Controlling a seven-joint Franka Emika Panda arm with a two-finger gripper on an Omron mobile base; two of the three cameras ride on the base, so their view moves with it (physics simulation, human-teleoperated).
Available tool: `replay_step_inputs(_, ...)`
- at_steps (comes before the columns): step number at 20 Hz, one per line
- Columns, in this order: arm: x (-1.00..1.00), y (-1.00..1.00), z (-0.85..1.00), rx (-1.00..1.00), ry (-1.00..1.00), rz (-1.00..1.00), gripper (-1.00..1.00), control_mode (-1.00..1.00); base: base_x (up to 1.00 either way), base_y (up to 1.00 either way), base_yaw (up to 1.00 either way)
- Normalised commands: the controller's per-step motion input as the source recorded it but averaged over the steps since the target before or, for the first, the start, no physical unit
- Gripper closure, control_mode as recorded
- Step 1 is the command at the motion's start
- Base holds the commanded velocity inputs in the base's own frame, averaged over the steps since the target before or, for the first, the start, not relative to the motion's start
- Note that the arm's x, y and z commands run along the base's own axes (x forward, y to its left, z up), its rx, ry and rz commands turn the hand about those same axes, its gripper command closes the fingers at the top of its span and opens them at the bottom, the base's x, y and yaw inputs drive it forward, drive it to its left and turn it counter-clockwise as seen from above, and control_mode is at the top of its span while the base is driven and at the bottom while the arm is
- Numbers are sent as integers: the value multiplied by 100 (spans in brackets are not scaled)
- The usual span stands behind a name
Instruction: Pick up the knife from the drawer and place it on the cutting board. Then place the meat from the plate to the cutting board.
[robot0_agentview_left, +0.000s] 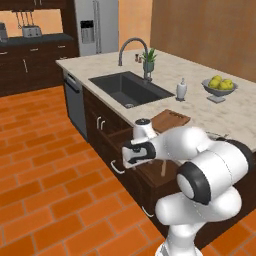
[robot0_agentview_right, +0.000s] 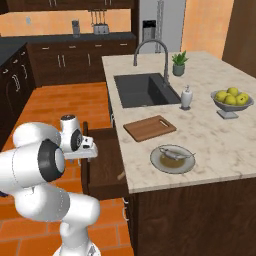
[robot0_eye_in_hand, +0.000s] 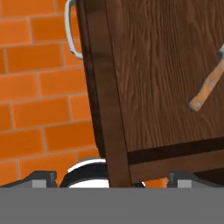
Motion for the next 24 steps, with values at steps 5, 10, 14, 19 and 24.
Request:
replay_step_inputs(5, 1, 0, -70, -7, 10, 3, -100, -100, 0, 0, 0)
replay_step_inputs(10, 0, 0, -36, 0, 2, 1, -100, -100, 0, 0, 0)
replay_step_inputs(14, 0, 0, -28, 0, 0, 0, -100, -100, 0, 0, 0)
replay_step_inputs(19, 0, 0, -43, -3, 3, 0, -100, -100, 0, 0, 0)
replay_step_inputs(24, -15, 15, 5, 1, 0, 1, -100, -100, 0, 0, 0)
